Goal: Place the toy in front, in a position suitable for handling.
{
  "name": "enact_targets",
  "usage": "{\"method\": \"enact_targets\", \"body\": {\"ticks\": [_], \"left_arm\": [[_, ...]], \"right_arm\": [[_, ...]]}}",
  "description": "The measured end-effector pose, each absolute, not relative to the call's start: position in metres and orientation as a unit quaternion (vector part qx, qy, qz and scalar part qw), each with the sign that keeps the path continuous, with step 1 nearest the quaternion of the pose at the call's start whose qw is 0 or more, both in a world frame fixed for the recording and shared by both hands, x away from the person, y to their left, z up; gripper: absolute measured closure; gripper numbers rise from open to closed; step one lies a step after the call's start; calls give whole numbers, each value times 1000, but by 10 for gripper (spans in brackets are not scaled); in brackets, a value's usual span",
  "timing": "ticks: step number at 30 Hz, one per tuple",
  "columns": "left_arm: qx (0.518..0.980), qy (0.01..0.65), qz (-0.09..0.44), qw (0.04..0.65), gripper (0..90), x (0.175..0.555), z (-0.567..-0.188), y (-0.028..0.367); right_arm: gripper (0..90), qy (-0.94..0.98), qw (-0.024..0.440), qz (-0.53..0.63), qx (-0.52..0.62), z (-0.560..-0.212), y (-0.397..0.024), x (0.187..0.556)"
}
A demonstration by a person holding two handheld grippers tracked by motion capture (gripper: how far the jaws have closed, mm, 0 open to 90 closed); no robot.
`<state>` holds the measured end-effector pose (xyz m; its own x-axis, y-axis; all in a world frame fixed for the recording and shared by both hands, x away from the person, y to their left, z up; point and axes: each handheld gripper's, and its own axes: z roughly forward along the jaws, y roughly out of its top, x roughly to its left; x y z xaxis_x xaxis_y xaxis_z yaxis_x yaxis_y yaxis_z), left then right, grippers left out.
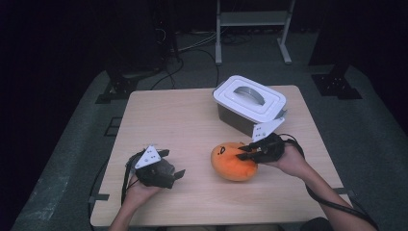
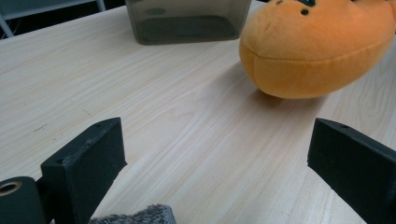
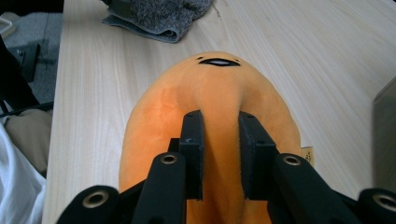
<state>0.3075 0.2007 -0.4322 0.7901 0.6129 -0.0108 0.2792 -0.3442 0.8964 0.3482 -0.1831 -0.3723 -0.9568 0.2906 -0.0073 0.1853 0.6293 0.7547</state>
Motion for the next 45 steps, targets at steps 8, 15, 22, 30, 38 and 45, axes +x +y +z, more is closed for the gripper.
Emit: {"method": "enact_targets", "body": {"ticks": [8,15,22,30,38,45], "left_arm": [[803,278,167,500,37,307,-432,201],[807,276,164,496,37,308,-432,201],[817,281,174,472,64,312,-430,214],[822,295,178,453,153,319,-433,237],[851,283,157,413,316,324,-445,246],[876,267,143,374,387,326,-454,241]], "right_arm": [[720,887,64,432,151,-395,-191,335],[640,872,50,461,154,-406,-196,331],[486,868,56,470,151,-410,-198,322],[437,859,55,484,155,-418,-200,317],[388,855,57,490,157,-424,-201,316],[364,855,61,490,157,-426,-200,314]]}}
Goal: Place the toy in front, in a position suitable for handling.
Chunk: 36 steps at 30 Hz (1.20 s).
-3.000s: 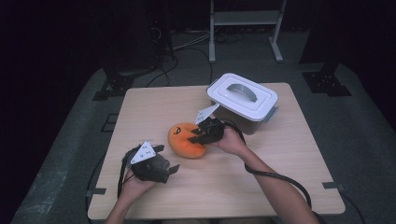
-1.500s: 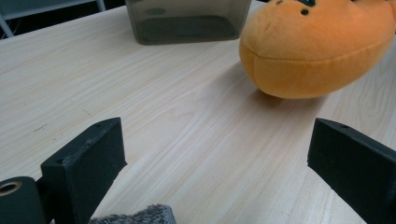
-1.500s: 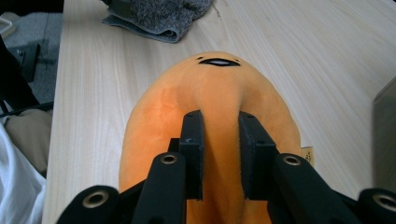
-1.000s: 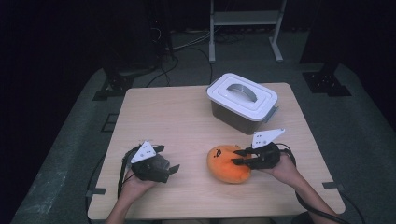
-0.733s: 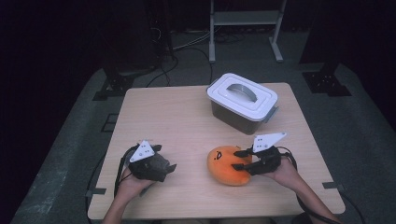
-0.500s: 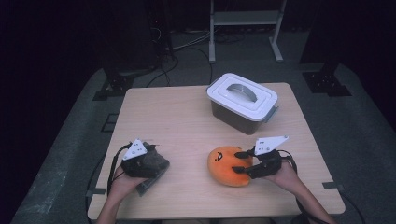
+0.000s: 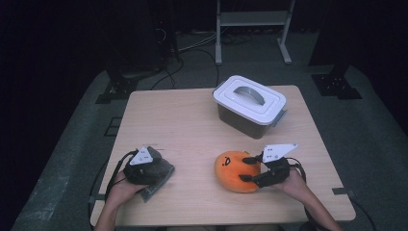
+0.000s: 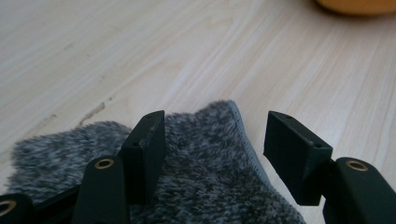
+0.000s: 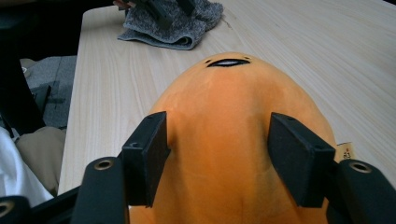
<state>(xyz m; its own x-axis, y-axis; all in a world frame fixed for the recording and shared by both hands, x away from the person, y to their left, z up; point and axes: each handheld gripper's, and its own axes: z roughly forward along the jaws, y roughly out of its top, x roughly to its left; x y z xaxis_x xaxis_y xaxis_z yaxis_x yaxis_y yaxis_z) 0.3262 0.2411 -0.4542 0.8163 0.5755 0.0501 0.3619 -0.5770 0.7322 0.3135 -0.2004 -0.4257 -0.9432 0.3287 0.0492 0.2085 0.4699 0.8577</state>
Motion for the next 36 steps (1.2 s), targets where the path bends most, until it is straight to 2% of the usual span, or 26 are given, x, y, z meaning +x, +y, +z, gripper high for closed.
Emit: {"method": "enact_targets", "body": {"ticks": [4,10,14,16,18,19,21,27,36], "left_arm": [[890,272,139,338,387,330,-465,240],[886,282,133,344,376,331,-469,241],[883,290,133,343,452,332,-468,242],[882,293,139,341,554,333,-468,243],[881,297,143,339,584,333,-467,243],[881,298,148,337,646,333,-467,243],[881,298,150,335,702,333,-466,243],[881,297,153,336,751,333,-464,243],[868,287,125,385,772,331,-456,240]], "right_arm": [[350,855,68,489,155,-427,-201,312],[333,855,72,489,156,-428,-202,310],[281,857,78,485,156,-428,-198,307],[272,859,82,481,155,-427,-196,306],[270,859,83,481,156,-427,-196,306],[267,857,81,482,162,-426,-196,307],[260,852,80,489,167,-424,-199,308],[259,838,88,504,190,-420,-213,310],[258,850,81,486,187,-431,-215,313]]}}
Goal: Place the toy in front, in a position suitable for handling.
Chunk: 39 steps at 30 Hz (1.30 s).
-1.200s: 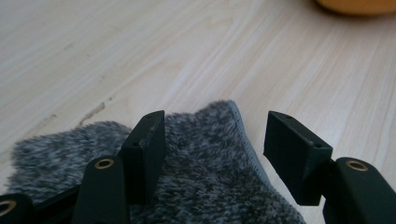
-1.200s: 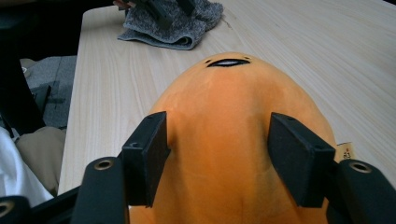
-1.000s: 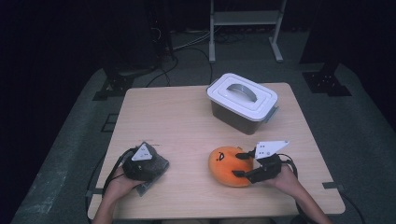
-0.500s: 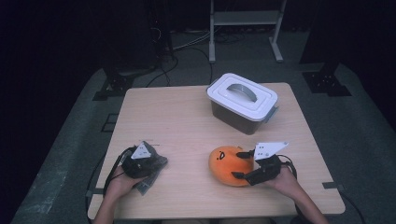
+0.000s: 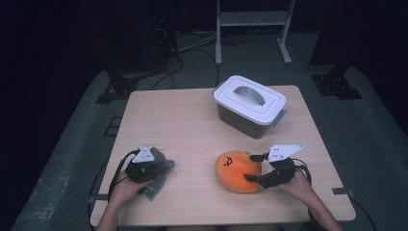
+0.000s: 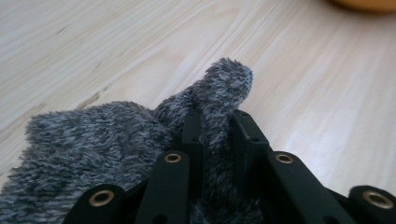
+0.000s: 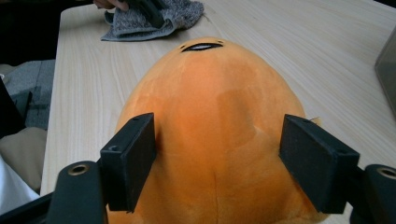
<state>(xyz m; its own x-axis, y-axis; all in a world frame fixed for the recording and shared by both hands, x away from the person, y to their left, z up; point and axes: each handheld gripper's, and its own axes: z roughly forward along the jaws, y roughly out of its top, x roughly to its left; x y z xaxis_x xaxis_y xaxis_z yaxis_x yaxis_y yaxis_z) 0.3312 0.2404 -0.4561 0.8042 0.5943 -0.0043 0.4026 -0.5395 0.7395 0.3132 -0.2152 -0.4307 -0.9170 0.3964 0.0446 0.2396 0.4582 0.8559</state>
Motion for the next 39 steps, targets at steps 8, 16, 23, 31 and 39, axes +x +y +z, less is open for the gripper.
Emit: {"method": "enact_targets", "body": {"ticks": [8,16,23,31,39], "left_arm": [[820,261,82,504,772,328,-426,229],[827,199,54,522,772,333,-411,186],[853,125,38,506,772,339,-403,123],[850,90,0,520,771,340,-408,84],[856,108,7,506,773,339,-423,100]], "right_arm": [[261,848,77,495,171,-440,-211,312],[263,850,77,499,149,-443,-204,312],[263,849,78,502,146,-444,-202,313],[262,847,77,506,146,-446,-205,313],[267,848,80,505,141,-446,-207,315]]}}
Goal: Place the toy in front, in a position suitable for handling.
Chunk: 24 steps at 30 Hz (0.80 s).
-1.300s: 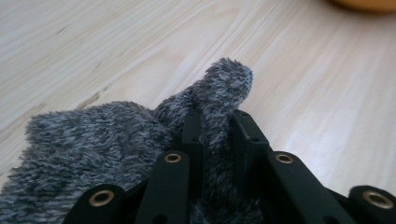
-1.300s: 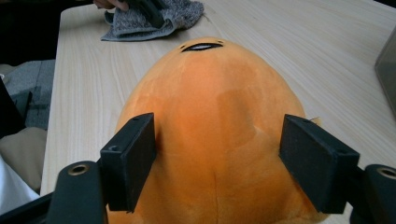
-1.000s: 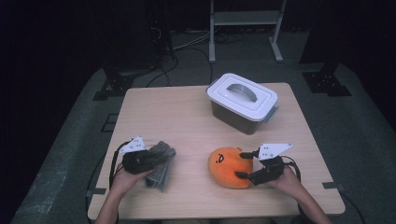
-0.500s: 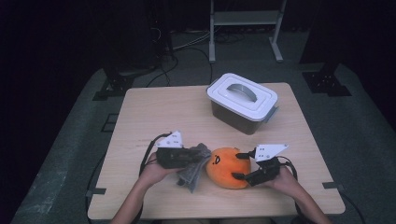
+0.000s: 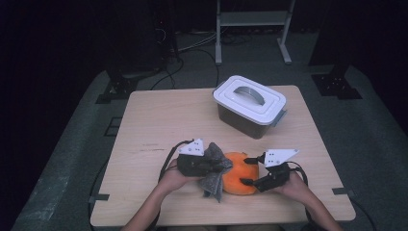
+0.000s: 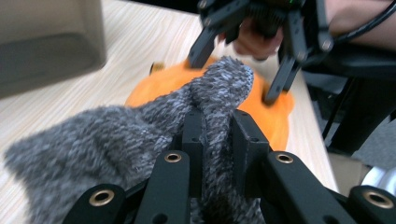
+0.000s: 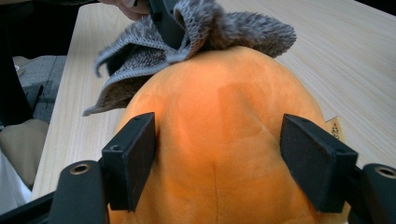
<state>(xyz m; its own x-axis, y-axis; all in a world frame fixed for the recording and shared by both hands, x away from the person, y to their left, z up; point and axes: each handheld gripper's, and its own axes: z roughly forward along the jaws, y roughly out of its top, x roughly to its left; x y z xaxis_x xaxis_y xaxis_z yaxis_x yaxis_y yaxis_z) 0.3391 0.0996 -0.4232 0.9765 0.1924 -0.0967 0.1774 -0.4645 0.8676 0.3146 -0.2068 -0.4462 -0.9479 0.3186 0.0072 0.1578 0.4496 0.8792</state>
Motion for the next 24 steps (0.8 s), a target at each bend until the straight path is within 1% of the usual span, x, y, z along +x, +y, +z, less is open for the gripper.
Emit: {"method": "enact_targets", "body": {"ticks": [5,8,11,12,13,14,16,17,18,19,21,24], "left_arm": [[865,133,11,483,773,337,-431,119],[864,139,9,484,772,337,-433,124],[855,146,4,498,772,339,-432,127],[851,152,7,502,772,340,-431,127],[851,155,8,502,773,341,-430,127],[851,155,8,502,773,341,-430,127],[847,157,11,508,773,342,-427,130],[844,159,12,512,773,342,-424,132],[839,158,19,520,774,341,-418,136],[839,158,19,520,773,341,-418,136],[834,156,28,528,773,339,-410,141],[828,149,39,539,773,336,-400,150]], "right_arm": [[265,848,75,505,145,-446,-210,316],[249,847,70,505,151,-444,-208,316],[225,846,74,506,147,-441,-198,317],[247,848,73,502,153,-440,-190,322],[304,854,74,490,158,-437,-185,324],[304,854,74,490,158,-437,-185,324],[487,868,77,466,155,-431,-179,326],[555,870,76,464,149,-428,-177,327],[656,865,66,475,144,-422,-175,330],[656,865,66,475,144,-422,-175,330],[695,858,54,490,144,-416,-172,335],[700,857,44,497,129,-412,-164,336]]}}
